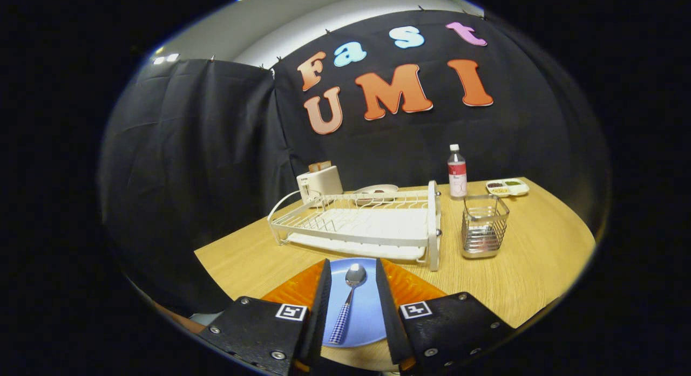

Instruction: Take the plate from the dish rack, then take the spoon from the basket and place it into the plate.

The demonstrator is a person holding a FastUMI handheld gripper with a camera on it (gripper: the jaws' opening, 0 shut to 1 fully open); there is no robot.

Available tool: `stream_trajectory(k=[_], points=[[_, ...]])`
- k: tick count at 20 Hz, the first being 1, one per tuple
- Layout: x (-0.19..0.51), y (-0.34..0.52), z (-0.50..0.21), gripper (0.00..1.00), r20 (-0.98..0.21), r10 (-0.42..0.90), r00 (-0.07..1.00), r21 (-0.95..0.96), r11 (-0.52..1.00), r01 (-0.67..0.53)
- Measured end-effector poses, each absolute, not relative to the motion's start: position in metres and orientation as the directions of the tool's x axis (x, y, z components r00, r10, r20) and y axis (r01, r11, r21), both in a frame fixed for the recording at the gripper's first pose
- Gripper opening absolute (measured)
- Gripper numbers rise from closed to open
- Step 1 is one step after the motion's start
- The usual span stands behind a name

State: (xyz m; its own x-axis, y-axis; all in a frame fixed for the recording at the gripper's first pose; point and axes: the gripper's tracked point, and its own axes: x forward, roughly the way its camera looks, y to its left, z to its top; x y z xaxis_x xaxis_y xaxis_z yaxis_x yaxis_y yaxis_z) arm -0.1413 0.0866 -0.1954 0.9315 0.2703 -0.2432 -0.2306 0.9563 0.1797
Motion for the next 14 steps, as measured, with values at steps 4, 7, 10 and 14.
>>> stream_trajectory(k=[4,7,10,14], points=[[-0.128,0.091,-0.167,0.67,-0.169,0.248,0.954,0.156,0.962,-0.222],[-0.114,0.089,-0.147,0.77,-0.119,0.217,0.969,0.168,0.966,-0.196],[-0.105,0.087,-0.128,0.84,-0.066,0.187,0.980,0.182,0.968,-0.172],[-0.098,0.082,-0.110,0.88,-0.017,0.137,0.990,0.155,0.979,-0.133]])
